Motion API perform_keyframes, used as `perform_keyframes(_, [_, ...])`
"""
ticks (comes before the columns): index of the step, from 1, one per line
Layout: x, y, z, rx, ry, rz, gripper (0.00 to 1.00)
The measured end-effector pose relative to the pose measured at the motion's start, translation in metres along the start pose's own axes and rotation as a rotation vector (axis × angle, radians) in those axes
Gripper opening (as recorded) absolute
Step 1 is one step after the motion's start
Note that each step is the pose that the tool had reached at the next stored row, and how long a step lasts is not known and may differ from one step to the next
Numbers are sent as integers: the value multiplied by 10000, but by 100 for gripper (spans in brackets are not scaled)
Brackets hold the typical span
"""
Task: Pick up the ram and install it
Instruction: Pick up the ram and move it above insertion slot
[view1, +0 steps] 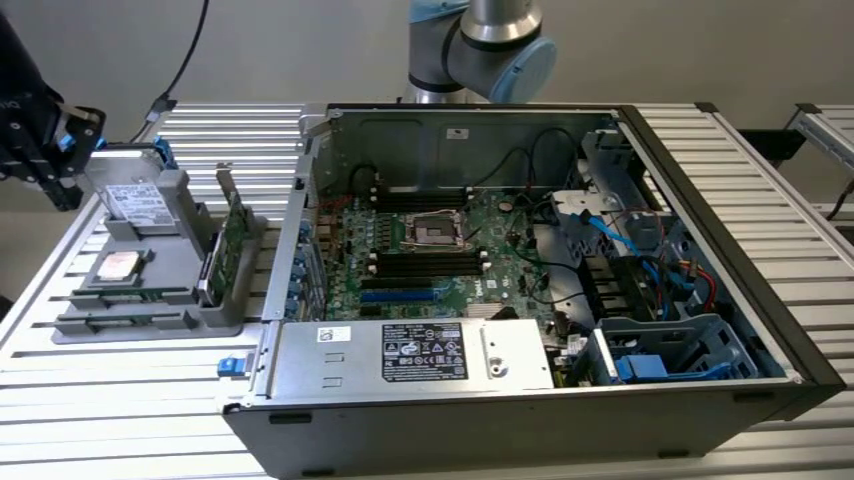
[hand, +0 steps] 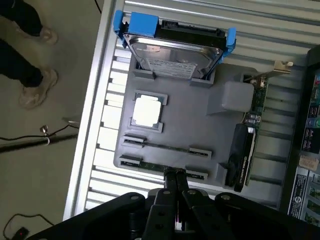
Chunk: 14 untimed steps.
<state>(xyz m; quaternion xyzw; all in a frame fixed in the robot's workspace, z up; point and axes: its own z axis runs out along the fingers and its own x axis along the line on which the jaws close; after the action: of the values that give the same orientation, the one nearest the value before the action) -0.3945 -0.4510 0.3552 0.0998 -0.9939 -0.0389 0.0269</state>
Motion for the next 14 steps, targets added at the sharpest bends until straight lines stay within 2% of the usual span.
perform_keyframes(14, [0,0,0,117,211,-2538,10])
